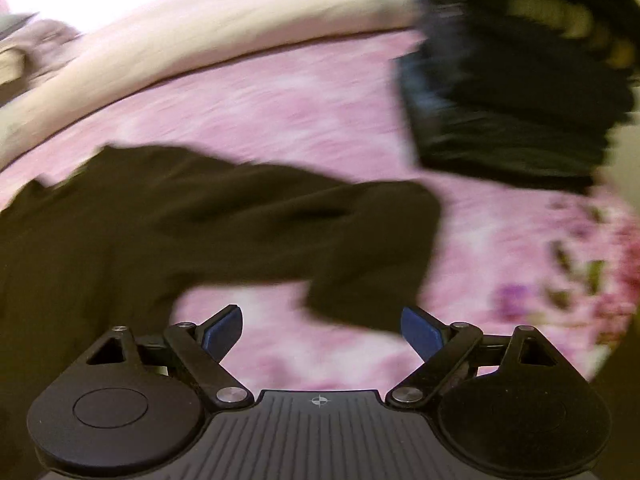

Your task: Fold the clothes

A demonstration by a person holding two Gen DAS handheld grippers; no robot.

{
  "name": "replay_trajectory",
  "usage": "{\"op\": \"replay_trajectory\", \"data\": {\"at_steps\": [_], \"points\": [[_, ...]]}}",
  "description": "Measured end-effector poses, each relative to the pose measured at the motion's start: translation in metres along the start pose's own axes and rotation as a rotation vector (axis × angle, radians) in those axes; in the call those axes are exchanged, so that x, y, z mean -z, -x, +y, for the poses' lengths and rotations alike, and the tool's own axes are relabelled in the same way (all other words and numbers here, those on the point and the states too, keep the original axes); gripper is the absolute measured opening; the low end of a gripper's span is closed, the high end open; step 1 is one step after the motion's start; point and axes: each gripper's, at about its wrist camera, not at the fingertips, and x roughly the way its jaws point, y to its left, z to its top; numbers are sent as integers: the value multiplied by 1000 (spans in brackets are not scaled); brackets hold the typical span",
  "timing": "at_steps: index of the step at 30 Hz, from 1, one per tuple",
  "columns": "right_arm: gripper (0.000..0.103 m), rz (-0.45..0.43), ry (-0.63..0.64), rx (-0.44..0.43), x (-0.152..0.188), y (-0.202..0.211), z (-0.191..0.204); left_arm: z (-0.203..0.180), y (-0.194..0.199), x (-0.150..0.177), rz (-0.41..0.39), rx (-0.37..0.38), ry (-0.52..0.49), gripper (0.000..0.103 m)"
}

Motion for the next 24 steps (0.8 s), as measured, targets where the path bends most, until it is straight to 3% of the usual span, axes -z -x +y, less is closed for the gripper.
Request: {"op": "replay_trajectory", "data": {"at_steps": [7,11,18,19,20,21,24], "points": [[90,4,164,-226,-14,-20,71,83,19,37,-17,-152,225,51],[89,-27,303,-278,-39,-30,117,146,12,44,-51,-186,272,51],[89,-79,472,-283,-87,-85,196,254,-54,-7,-183,-133,232,51],[86,-84,496,-277,-97,-100,201,266,-68,-17,-193,-120,219,50],[75,-81,518,-275,-108,-116,201,276,-80,-25,-197,-109,206,49],[71,-66,539,-270,-121,-134,202,283,-91,-31,-194,-101,193,49],[69,-56,589,-255,-156,-181,208,305,-118,-36,-182,-67,183,47]]}}
